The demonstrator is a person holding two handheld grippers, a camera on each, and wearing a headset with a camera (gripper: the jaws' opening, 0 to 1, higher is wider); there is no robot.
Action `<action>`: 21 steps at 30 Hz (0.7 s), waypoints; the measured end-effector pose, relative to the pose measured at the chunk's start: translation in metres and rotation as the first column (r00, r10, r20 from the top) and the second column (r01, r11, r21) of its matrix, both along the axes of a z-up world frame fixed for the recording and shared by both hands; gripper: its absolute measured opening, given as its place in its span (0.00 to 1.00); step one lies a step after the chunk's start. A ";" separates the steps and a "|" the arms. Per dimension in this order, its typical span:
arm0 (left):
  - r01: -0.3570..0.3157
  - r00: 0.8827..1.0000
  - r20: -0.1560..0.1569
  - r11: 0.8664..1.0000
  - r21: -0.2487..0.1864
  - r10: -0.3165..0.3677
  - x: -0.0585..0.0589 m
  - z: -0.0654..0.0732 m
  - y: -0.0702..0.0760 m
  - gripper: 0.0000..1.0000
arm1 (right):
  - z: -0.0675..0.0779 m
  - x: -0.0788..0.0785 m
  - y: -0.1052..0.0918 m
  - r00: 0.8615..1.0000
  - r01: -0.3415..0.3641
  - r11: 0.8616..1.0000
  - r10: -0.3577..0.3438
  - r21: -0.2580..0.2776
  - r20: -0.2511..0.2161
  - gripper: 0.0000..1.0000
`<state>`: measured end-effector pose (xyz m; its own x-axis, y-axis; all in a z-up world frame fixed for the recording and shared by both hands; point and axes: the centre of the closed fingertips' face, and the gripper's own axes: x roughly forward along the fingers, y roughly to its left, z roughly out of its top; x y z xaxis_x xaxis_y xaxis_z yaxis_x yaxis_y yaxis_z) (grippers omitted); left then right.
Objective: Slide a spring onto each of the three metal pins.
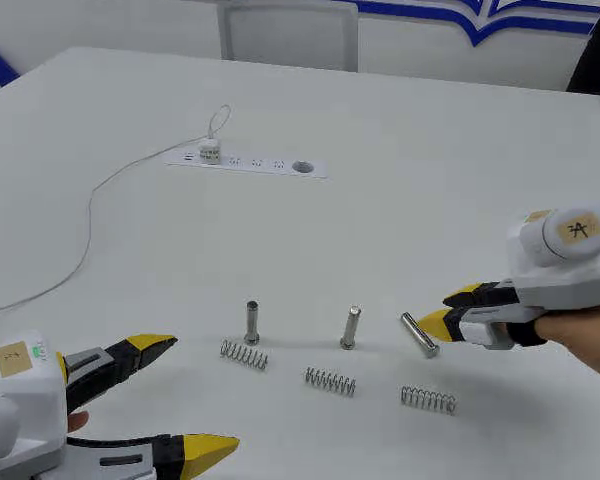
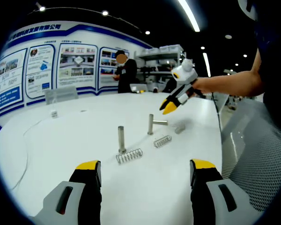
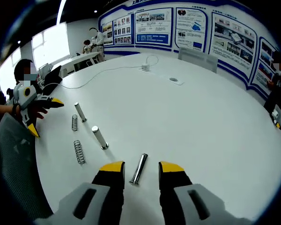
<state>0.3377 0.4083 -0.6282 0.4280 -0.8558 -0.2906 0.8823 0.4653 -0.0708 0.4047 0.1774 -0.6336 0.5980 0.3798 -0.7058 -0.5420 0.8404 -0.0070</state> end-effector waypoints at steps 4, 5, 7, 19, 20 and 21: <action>-0.002 1.000 0.000 1.000 0.001 0.002 0.000 0.000 0.001 0.79 | -0.005 0.005 0.000 0.999 0.021 1.000 -0.021 -0.014 -0.032 0.27; -0.002 1.000 0.000 1.000 0.001 0.002 0.000 0.000 0.001 0.79 | -0.007 0.006 0.000 0.999 0.025 0.999 -0.026 -0.021 -0.041 0.26; -0.003 1.000 0.000 1.000 0.000 0.003 0.001 0.000 0.001 0.79 | -0.009 0.008 0.000 0.998 0.028 0.999 -0.029 -0.028 -0.048 0.25; 0.001 1.000 -0.002 1.000 0.013 -0.001 -0.001 -0.002 0.001 0.77 | -0.027 0.019 0.006 0.991 0.038 0.995 -0.049 -0.091 -0.124 0.18; 0.000 1.000 -0.002 1.000 0.012 0.000 -0.001 -0.002 0.001 0.78 | -0.029 0.019 0.005 0.990 0.042 0.994 -0.054 -0.098 -0.129 0.17; -0.001 1.000 -0.002 1.000 0.011 0.001 -0.001 -0.002 0.001 0.78 | -0.030 0.019 0.006 0.990 0.043 0.994 -0.056 -0.098 -0.133 0.16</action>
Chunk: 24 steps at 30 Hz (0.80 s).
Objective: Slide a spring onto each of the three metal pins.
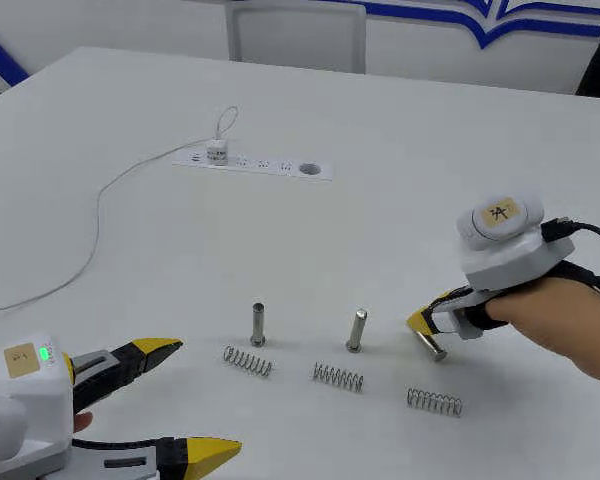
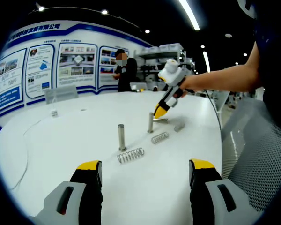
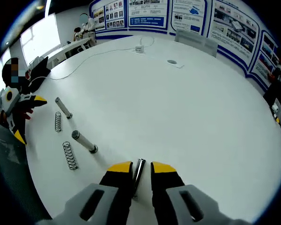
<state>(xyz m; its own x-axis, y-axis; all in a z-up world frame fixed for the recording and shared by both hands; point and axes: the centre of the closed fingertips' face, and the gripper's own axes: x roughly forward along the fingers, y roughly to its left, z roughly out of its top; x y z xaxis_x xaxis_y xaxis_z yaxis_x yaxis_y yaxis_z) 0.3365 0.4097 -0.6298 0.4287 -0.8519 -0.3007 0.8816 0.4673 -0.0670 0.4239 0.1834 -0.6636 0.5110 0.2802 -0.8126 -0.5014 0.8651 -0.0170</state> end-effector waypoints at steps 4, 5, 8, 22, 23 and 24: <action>-0.002 1.000 -0.003 1.000 0.003 0.002 0.000 -0.001 0.002 0.77 | -0.006 0.001 0.003 1.000 0.004 1.000 -0.004 0.003 -0.024 0.15; -0.002 1.000 -0.003 1.000 0.003 0.002 0.000 -0.001 0.002 0.77 | -0.007 0.001 0.003 1.000 0.006 1.000 -0.006 0.005 -0.028 0.15; -0.001 1.000 -0.005 1.000 0.001 0.001 -0.001 -0.001 0.001 0.77 | -0.009 0.005 0.002 0.999 0.028 1.000 -0.027 0.011 -0.042 0.15; -0.001 1.000 -0.010 1.000 0.000 0.001 -0.001 -0.002 0.003 0.76 | -0.017 0.005 -0.001 0.996 0.028 0.998 -0.031 -0.048 -0.079 0.10; -0.001 1.000 -0.011 1.000 0.001 0.001 -0.001 -0.002 0.003 0.76 | -0.017 0.005 0.000 0.996 0.030 0.998 -0.034 -0.051 -0.081 0.10; 0.000 1.000 -0.011 1.000 0.002 0.000 -0.001 -0.002 0.002 0.76 | -0.017 0.005 0.000 0.996 0.031 0.998 -0.036 -0.055 -0.084 0.10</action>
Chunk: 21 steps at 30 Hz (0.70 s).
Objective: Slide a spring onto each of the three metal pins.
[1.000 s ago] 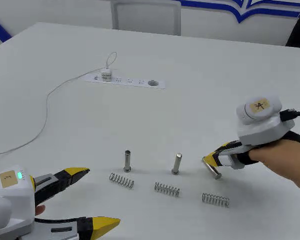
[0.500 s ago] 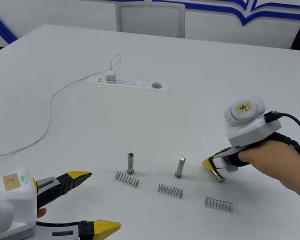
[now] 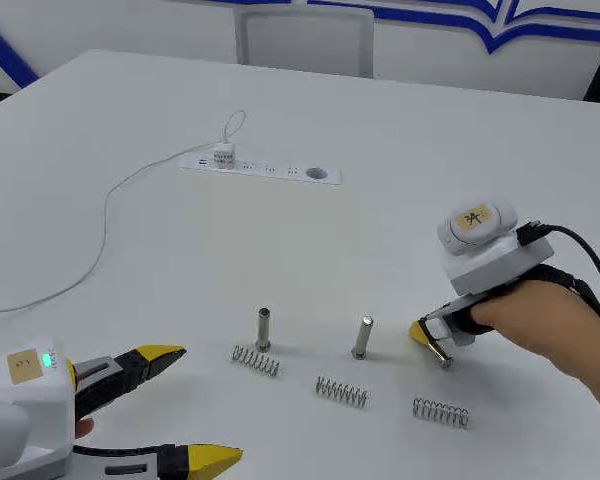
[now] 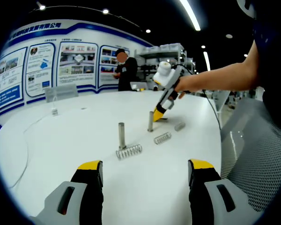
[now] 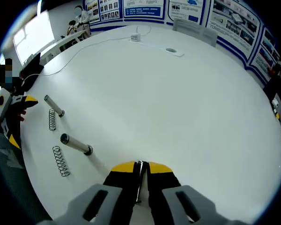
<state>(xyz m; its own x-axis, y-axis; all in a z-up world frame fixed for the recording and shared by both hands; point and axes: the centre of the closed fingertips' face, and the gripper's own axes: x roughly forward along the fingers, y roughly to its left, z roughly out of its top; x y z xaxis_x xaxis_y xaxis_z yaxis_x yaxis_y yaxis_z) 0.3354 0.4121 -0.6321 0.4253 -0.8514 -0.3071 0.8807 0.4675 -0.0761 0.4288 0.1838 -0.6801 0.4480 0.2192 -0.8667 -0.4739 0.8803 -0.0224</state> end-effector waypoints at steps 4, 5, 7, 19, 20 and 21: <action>0.005 1.000 -0.002 1.000 0.002 -0.005 -0.001 0.000 -0.002 0.76 | 0.000 0.000 0.000 1.000 -0.012 1.000 0.012 -0.026 -0.007 0.09; 0.006 1.000 -0.002 1.000 0.002 -0.006 -0.001 -0.001 -0.001 0.76 | 0.000 0.000 0.000 1.000 -0.008 1.000 0.008 -0.025 -0.010 0.09; 0.007 1.000 -0.003 1.000 0.003 -0.007 0.000 -0.001 -0.001 0.76 | 0.000 0.000 -0.001 1.000 0.002 1.000 -0.002 -0.019 -0.017 0.09; 0.010 1.000 0.011 1.000 -0.007 -0.010 0.002 0.004 -0.004 0.75 | 0.003 -0.003 -0.004 0.999 0.028 1.000 -0.028 0.002 0.024 0.09; 0.009 1.000 0.012 1.000 -0.008 -0.009 0.002 0.005 -0.004 0.75 | 0.005 -0.004 -0.002 0.999 0.028 1.000 -0.028 0.008 0.032 0.09; 0.006 1.000 0.013 1.000 -0.009 -0.006 0.003 0.005 -0.002 0.75 | 0.008 -0.004 0.000 0.999 0.030 0.999 -0.031 0.019 0.038 0.09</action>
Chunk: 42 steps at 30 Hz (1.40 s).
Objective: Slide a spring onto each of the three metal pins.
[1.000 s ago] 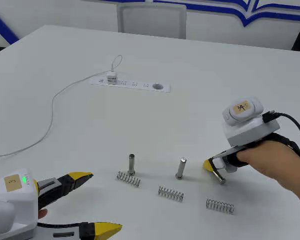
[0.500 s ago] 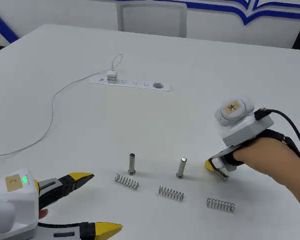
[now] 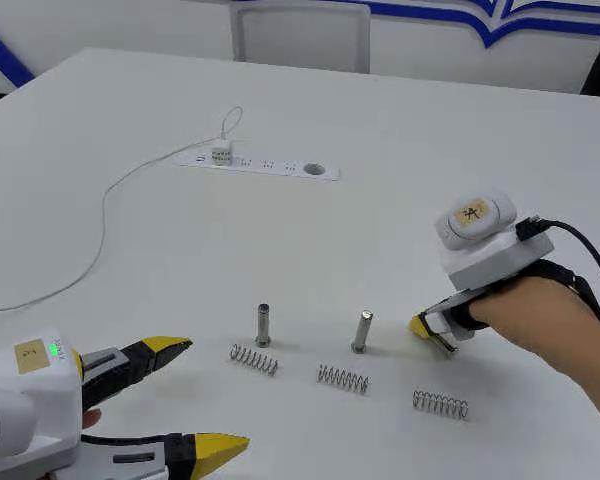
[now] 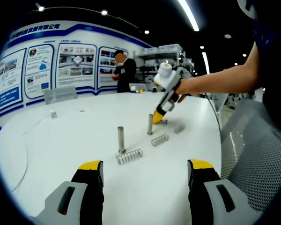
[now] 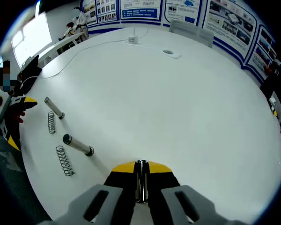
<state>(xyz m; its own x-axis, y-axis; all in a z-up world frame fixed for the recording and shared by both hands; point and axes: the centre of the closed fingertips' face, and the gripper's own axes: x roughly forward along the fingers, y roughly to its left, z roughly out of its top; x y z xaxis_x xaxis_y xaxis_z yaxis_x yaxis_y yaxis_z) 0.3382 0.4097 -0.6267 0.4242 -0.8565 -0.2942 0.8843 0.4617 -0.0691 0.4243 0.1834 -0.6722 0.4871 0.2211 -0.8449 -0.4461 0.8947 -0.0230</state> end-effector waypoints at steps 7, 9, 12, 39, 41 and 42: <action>-0.003 1.000 0.002 1.000 0.000 0.003 -0.001 0.002 0.000 0.74 | 0.021 -0.004 0.002 0.999 -0.007 1.000 0.007 0.016 0.043 0.09; -0.001 1.000 0.003 1.000 -0.001 0.001 -0.001 0.002 -0.001 0.74 | 0.023 -0.007 0.001 0.999 -0.008 1.000 0.007 0.016 0.051 0.09; 0.003 1.000 0.006 1.000 -0.003 -0.003 -0.002 0.004 -0.004 0.74 | 0.028 -0.011 -0.002 0.998 -0.004 1.000 0.002 0.021 0.065 0.09; 0.008 1.000 0.014 1.000 0.001 -0.008 -0.003 0.007 -0.004 0.74 | 0.044 -0.034 -0.007 0.991 0.014 0.997 -0.023 0.075 0.129 0.09; 0.009 1.000 0.014 1.000 0.004 -0.009 -0.003 0.006 -0.003 0.74 | 0.044 -0.035 -0.007 0.992 0.015 0.997 -0.025 0.077 0.127 0.09; 0.009 1.000 0.015 1.000 0.003 -0.009 -0.003 0.007 -0.003 0.74 | 0.044 -0.036 -0.006 0.992 0.013 0.997 -0.023 0.078 0.126 0.09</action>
